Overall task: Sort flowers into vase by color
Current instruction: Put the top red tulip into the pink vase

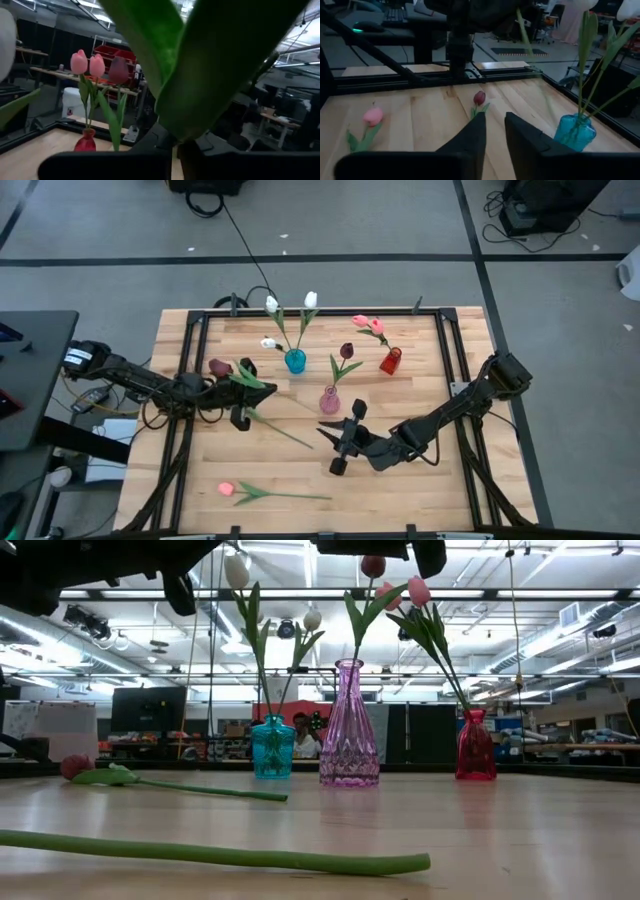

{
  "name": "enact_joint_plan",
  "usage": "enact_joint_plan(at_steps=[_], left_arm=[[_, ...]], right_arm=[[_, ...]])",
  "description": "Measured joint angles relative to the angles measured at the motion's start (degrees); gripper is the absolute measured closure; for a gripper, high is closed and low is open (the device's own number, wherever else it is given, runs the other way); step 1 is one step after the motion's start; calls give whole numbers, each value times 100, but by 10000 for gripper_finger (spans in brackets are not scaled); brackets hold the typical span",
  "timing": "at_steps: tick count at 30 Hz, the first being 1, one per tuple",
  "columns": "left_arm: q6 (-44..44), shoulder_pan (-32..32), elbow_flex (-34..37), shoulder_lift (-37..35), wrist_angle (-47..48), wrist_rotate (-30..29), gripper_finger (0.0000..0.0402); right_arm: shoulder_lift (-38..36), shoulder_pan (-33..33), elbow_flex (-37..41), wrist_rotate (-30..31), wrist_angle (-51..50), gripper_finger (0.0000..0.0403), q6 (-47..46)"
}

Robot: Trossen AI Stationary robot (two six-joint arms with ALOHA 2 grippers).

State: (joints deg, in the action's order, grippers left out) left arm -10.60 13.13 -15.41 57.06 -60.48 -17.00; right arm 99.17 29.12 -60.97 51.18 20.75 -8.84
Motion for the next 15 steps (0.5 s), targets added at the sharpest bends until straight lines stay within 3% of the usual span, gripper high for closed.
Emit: enact_joint_plan(at_steps=[4, 15], left_arm=[[-4, 0, -185, -29, 612, 16, 389], [682, 0, -1887, -175, 3639, 48, 390]], right_arm=[[-121, 50, 0, 393, 62, 289, 10], [-650, 758, -2, 3119, 64, 266, 1689]])
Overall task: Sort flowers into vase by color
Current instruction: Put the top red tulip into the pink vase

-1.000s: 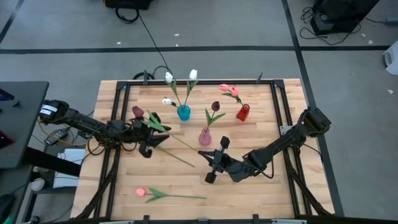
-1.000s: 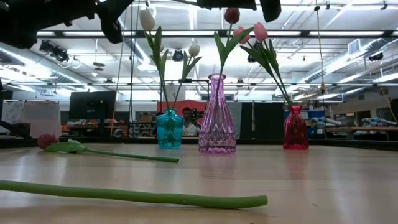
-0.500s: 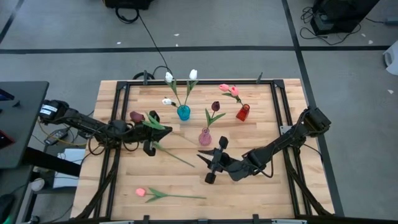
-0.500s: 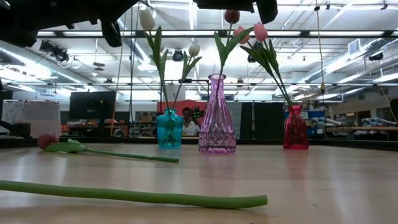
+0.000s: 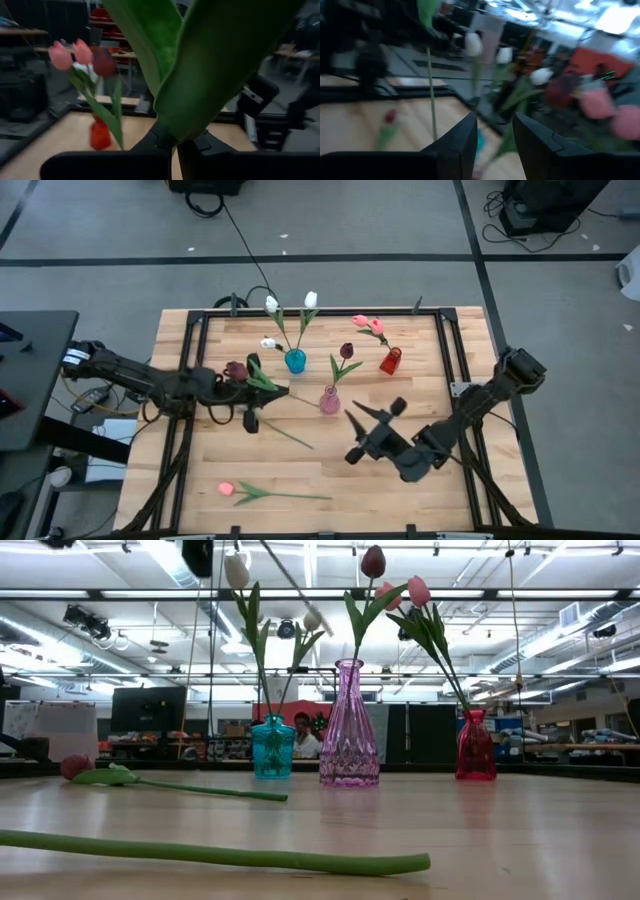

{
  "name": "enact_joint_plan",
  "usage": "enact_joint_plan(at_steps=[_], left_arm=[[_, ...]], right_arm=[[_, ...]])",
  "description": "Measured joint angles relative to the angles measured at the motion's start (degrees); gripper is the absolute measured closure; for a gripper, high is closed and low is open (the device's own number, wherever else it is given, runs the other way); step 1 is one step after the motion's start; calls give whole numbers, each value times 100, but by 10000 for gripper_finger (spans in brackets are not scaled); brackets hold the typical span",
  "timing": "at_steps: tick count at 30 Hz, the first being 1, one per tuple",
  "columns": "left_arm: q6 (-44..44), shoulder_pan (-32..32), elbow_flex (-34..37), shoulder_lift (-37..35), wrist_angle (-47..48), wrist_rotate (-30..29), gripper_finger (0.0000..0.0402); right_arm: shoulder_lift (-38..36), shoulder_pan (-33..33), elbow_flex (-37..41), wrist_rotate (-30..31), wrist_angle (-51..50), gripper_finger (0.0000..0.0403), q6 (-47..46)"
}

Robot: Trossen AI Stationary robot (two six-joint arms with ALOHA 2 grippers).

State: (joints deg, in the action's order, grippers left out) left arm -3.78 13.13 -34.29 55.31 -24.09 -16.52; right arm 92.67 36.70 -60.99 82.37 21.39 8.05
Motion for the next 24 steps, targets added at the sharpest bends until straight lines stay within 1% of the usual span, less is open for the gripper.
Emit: enact_joint_plan(at_steps=[3, 5, 8, 11, 16, 22, 24], left_arm=[[301, -11, -311, 17, 355, -221, 389], [377, -86, -453, 20, 444, -231, 389], [365, -291, -509, 66, 498, -209, 388], [234, -520, -509, 209, 532, -62, 388], [65, -813, -507, 609, 253, 204, 387], [51, -1004, -507, 852, 131, 320, 387], [34, -1026, -507, 909, 113, 334, 387]], right_arm=[[-11, 148, 0, 533, -5, 265, 556], [-11, 217, 0, 639, -20, 265, 750], [-11, 278, 0, 476, -6, 266, 861], [-11, 321, 0, 408, 44, 265, 861], [-9, 333, 0, 298, 52, 266, 761], [-9, 333, 0, -34, 48, 265, 671], [-9, 333, 0, -227, 44, 266, 669]])
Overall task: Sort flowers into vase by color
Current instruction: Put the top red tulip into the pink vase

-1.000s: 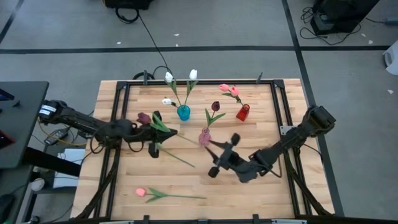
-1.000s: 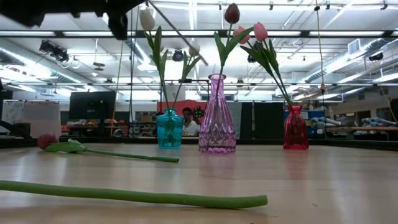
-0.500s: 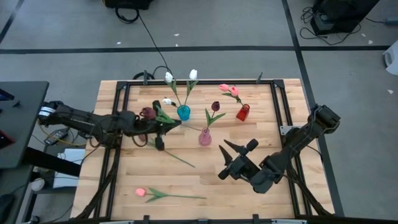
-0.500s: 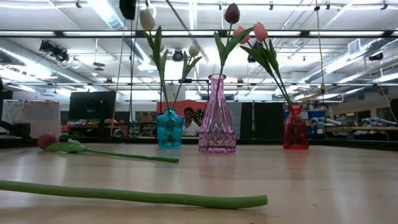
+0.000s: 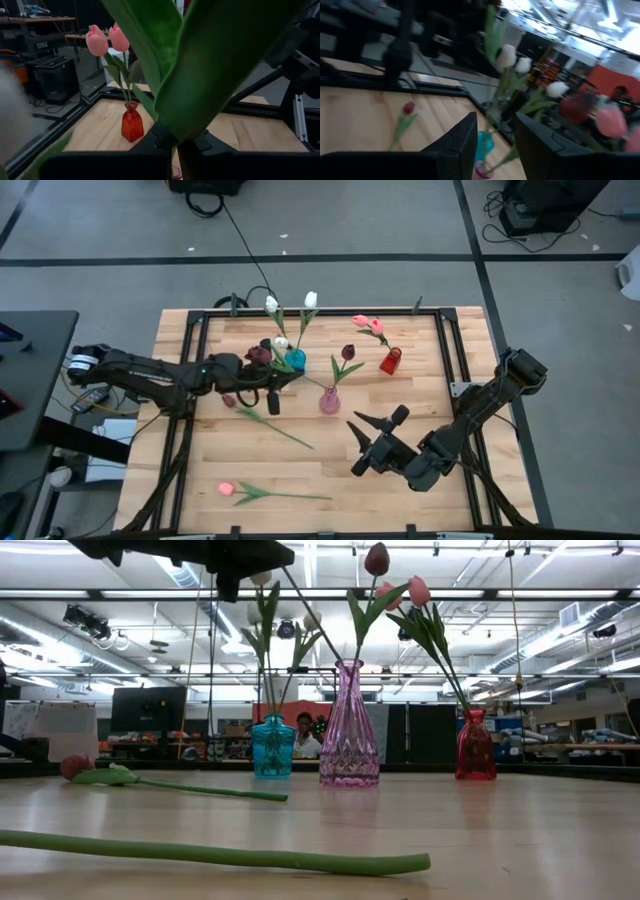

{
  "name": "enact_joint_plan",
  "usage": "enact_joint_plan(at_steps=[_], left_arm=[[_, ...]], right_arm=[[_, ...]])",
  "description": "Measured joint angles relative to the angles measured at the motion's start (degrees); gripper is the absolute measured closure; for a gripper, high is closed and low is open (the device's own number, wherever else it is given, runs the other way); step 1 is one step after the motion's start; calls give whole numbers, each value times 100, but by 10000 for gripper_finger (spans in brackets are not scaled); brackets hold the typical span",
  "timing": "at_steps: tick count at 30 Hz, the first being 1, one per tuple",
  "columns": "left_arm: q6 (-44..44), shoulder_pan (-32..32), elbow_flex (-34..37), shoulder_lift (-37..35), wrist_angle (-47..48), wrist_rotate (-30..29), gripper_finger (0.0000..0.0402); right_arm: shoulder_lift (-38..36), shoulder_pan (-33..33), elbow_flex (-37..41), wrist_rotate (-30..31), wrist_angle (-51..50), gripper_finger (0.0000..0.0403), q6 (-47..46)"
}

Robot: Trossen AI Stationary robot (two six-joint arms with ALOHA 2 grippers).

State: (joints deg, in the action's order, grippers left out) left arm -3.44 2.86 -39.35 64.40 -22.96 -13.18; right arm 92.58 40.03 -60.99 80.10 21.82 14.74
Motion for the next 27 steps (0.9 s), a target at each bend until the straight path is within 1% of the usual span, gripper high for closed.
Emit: enact_joint_plan(at_steps=[6, 9, 12, 16, 20, 27], left_arm=[[-131, -91, 0, 182, -164, 292, 387], [-133, -115, -17, 275, -238, 364, 387], [-138, -153, -210, 428, -43, 466, 387], [-151, -212, -740, 703, 588, 717, 387], [-144, -215, -1155, 1007, 1157, 790, 387], [-160, -266, -1323, 1213, 1404, 782, 387]], right_arm=[[0, -11, 0, -676, 21, 266, -7], [2, -13, 0, -1118, 223, 265, 13], [2, -13, 0, -1386, 371, 265, 270], [4, -42, 0, -1386, 534, 265, 610], [4, -122, 0, -1375, 741, 266, 597], [4, -171, 0, -1238, 815, 267, 632]])
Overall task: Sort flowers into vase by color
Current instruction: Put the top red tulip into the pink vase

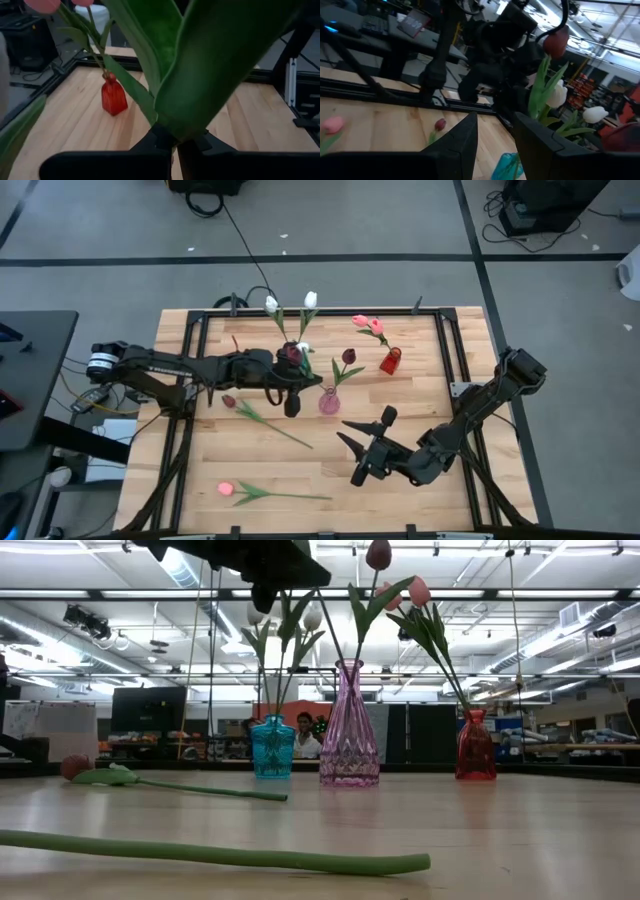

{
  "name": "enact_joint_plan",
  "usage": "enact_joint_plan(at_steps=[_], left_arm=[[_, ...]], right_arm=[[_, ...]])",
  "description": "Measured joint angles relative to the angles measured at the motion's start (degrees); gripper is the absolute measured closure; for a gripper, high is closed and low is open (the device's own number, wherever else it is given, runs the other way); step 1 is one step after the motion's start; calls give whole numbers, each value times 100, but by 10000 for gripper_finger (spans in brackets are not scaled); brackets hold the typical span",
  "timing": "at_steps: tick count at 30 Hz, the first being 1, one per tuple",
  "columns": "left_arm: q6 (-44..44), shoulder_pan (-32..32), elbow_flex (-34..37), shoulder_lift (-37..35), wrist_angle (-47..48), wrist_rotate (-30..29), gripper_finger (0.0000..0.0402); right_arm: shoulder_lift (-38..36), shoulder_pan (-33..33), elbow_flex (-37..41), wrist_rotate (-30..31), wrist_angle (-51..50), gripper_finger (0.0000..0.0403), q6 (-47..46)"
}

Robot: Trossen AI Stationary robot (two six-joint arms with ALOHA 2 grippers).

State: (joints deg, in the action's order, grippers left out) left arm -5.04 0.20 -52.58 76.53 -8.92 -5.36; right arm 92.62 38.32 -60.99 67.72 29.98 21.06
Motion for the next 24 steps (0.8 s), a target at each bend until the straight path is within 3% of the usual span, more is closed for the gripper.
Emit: enact_joint_plan(at_steps=[10, 15, 20, 24], left_arm=[[-249, -99, -8, 223, -12, -84, 376], [-263, -98, -8, 272, 21, -121, 322], [-117, -98, -12, 185, 262, -115, 256], [20, -98, -141, 72, 1020, 15, 222]], right_arm=[[2, -385, 0, -203, 22, 268, -33], [4, -470, 0, -365, 80, 268, -77], [4, -461, 0, -140, 83, 268, -117], [4, -367, 0, 59, 83, 268, -274]])
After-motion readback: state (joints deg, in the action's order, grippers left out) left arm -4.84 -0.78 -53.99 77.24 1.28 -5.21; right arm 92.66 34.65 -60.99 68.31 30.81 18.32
